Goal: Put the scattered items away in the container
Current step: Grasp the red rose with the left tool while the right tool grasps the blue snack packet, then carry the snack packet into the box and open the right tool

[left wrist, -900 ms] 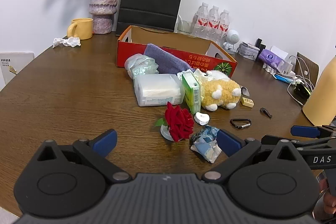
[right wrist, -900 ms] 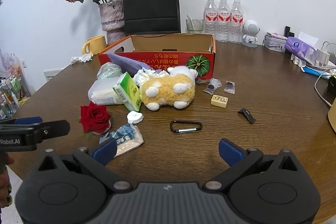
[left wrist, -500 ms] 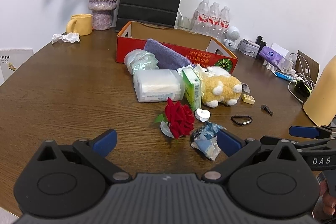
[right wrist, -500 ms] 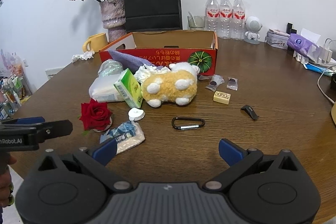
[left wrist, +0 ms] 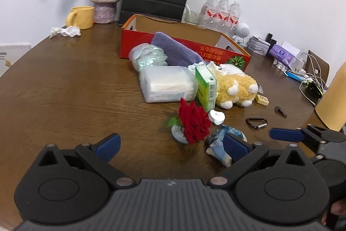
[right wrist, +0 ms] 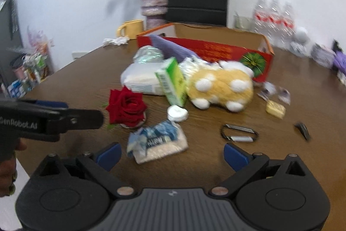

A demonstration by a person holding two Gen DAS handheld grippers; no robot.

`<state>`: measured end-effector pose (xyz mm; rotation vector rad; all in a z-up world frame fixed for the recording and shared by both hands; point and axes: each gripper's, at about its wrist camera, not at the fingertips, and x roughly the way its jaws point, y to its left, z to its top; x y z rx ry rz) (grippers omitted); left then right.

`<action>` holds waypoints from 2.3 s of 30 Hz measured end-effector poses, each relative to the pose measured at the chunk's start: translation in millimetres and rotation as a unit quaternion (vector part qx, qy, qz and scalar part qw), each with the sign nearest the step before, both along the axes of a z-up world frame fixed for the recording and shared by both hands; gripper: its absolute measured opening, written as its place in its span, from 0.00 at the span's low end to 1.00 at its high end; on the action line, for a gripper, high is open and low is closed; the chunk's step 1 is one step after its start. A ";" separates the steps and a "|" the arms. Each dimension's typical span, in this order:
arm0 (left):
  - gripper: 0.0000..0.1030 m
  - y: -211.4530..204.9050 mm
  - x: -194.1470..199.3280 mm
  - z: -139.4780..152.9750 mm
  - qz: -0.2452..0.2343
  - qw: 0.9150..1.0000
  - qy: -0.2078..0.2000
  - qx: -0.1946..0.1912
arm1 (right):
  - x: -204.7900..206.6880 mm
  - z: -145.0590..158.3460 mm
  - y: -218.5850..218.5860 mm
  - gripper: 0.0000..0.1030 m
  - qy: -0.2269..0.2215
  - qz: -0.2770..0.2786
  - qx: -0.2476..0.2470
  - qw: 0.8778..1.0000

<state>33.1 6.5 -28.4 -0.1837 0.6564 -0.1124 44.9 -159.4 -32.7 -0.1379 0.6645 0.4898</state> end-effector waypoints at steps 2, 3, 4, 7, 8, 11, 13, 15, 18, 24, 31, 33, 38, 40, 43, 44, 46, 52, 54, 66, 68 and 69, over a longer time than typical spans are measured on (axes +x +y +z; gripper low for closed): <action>1.00 -3.1 10.0 -1.5 -0.008 1.000 0.001 -0.004 | 5.2 -2.9 7.8 0.94 -0.005 0.014 -0.010 1.000; 1.00 -5.0 15.5 -2.8 -0.012 1.000 0.003 -0.006 | 8.5 -4.6 11.0 0.93 -0.005 0.021 -0.013 1.000; 1.00 -7.4 20.6 -3.8 -0.015 1.000 0.004 -0.008 | 10.9 -5.9 13.1 0.91 -0.005 0.026 -0.014 1.000; 0.96 -14.4 36.2 -8.3 -0.020 1.000 0.012 -0.009 | 18.0 -9.7 17.9 0.78 -0.001 0.039 -0.018 0.999; 0.95 -15.6 40.1 -9.8 -0.023 1.000 0.015 -0.012 | 19.5 -10.9 17.6 0.75 0.001 0.042 -0.016 0.999; 0.84 -18.5 49.3 -14.3 -0.020 0.999 0.024 -0.016 | 24.1 -14.0 16.6 0.66 0.006 0.048 -0.011 0.999; 0.79 -17.9 51.6 -16.5 -0.020 0.999 0.030 -0.022 | 26.3 -15.2 15.7 0.64 0.006 0.049 -0.010 0.999; 0.73 -17.2 52.1 -18.3 -0.018 0.999 0.035 -0.025 | 27.3 -15.4 13.8 0.62 0.005 0.050 -0.008 0.999; 0.58 -15.5 51.6 -19.3 -0.017 0.999 0.035 -0.031 | 28.4 -15.4 12.3 0.59 0.002 0.054 -0.010 0.998; 0.46 -16.2 45.9 -20.1 -0.019 0.999 0.027 -0.034 | 27.7 -12.8 7.9 0.44 -0.011 0.058 -0.012 0.998; 0.46 -12.2 42.5 -15.1 -0.016 0.999 0.017 -0.038 | 29.4 -7.4 -2.5 0.27 -0.013 0.055 0.006 0.998; 0.46 -10.8 41.9 -15.0 -0.017 0.999 0.019 -0.042 | 28.6 -5.6 -4.5 0.23 -0.015 0.055 0.012 0.998; 0.47 -7.9 35.8 -2.7 -0.027 0.999 0.003 -0.044 | 26.6 6.2 -14.1 0.19 -0.023 0.051 0.036 0.998; 0.47 -4.7 35.9 9.7 -0.035 0.998 -0.010 -0.048 | 26.9 17.9 -21.2 0.20 -0.029 0.051 0.053 0.997; 0.47 0.2 45.8 33.7 -0.048 0.997 -0.032 -0.049 | 34.1 42.5 -32.7 0.19 -0.053 0.049 0.071 0.995; 0.47 2.2 52.9 43.6 -0.048 0.997 -0.042 -0.046 | 39.6 51.9 -36.2 0.19 -0.065 0.045 0.072 0.994; 0.46 6.0 71.6 64.5 -0.043 0.996 -0.064 -0.039 | 53.5 68.3 -40.4 0.19 -0.090 0.035 0.064 0.993; 0.41 4.8 157.5 109.7 -0.025 0.996 -0.080 -0.024 | 140.7 105.6 -41.0 0.20 -0.115 -0.009 0.038 0.993; 0.36 1.7 188.2 111.3 -0.022 0.997 -0.071 -0.016 | 180.3 106.6 -36.9 0.20 -0.100 -0.028 0.027 0.994; 0.25 7.5 270.5 65.2 -0.003 1.000 0.007 -0.020 | 289.8 52.7 -16.1 0.20 -0.008 -0.069 0.006 0.998; 0.25 10.6 273.4 59.8 0.002 1.000 0.015 -0.019 | 292.6 48.2 -14.6 0.23 -0.001 -0.074 -0.003 0.997; 0.34 11.7 274.7 58.0 0.004 1.000 0.020 -0.020 | 294.5 46.4 -14.8 0.31 0.008 -0.076 -0.006 0.997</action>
